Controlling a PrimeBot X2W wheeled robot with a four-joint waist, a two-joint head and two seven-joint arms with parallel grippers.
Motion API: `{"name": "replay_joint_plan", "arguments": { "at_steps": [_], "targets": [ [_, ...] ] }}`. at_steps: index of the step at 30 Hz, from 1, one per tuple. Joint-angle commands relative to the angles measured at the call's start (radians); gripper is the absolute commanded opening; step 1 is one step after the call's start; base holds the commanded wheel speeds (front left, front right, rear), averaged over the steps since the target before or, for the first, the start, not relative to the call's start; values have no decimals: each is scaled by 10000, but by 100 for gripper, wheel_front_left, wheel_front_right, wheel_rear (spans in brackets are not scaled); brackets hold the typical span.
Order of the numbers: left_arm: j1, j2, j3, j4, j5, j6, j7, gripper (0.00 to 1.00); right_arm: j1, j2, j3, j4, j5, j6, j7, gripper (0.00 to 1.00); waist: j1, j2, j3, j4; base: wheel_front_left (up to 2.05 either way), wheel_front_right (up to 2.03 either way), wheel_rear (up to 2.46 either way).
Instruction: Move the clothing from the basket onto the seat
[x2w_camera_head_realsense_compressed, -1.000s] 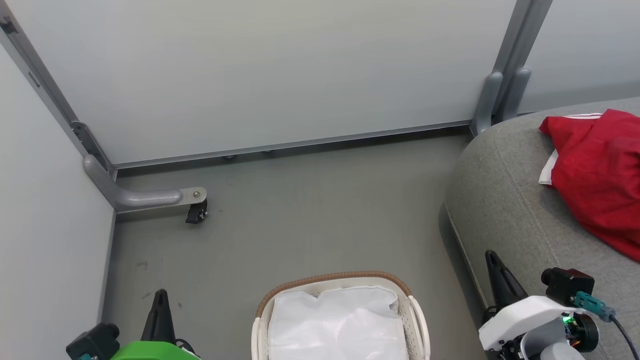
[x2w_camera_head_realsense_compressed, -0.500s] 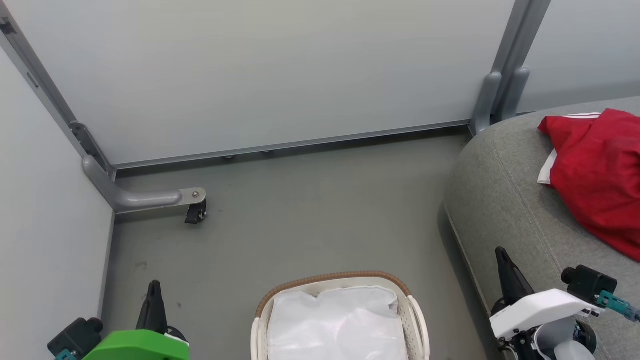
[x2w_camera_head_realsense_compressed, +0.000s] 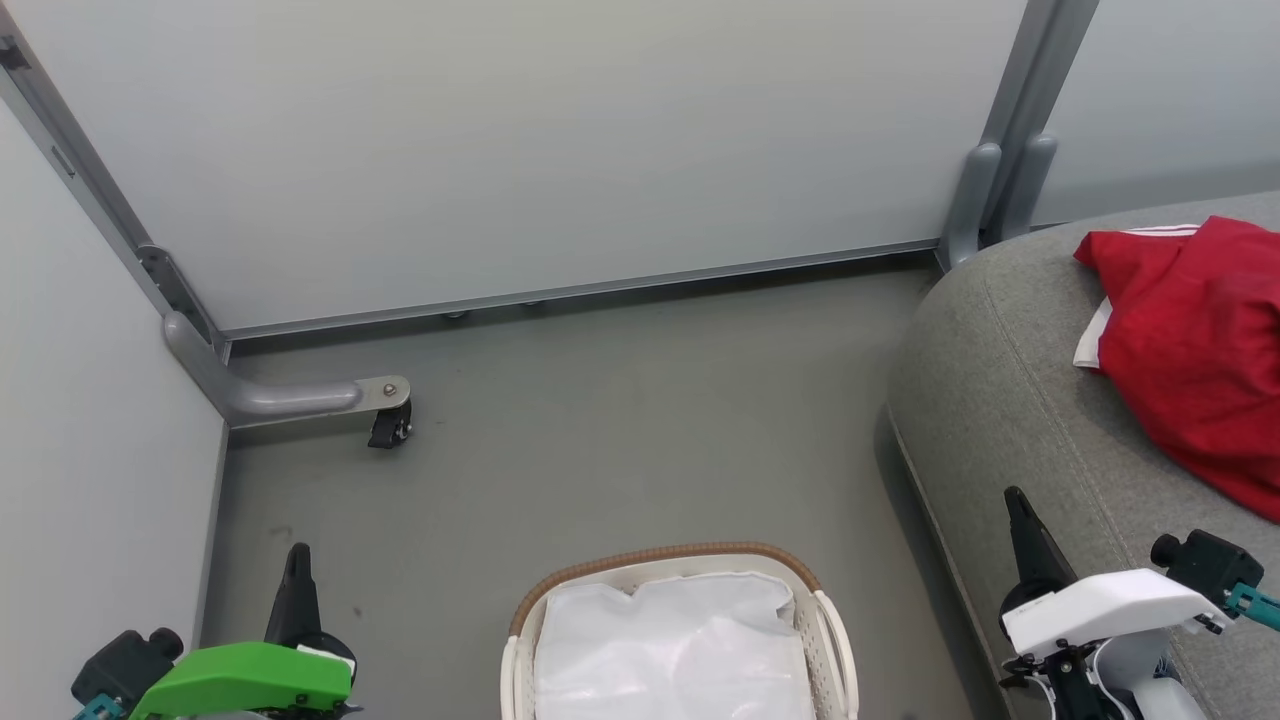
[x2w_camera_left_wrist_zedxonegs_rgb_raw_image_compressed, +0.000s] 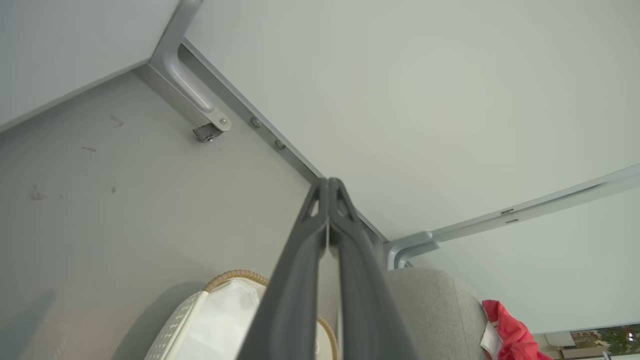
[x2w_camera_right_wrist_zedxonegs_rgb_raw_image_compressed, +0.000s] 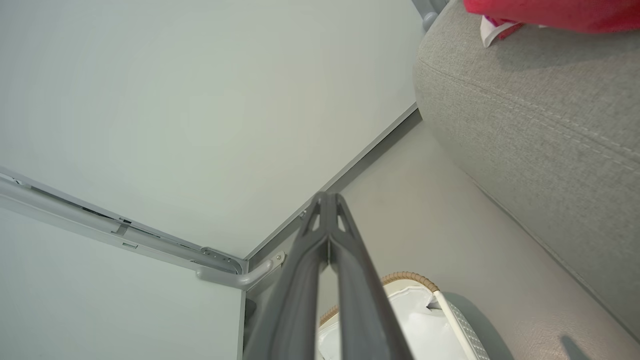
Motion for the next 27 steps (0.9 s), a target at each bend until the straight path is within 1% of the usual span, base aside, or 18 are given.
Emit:
{"name": "replay_joint_plan", "arguments": {
  "at_steps": [1,27],
  "targets": [
    [-323,32,65,-143,-300,-60,85,0,-179,-63,-77,-167,352,-3,75,0,0,0,0,-3,0,0,0],
    [-605,43,420,-360,-2721,-205,811,0,-218,-83,-425,-432,3269,-5,797,0,0,0,-4,-50,0,0,0]
  ]
}}
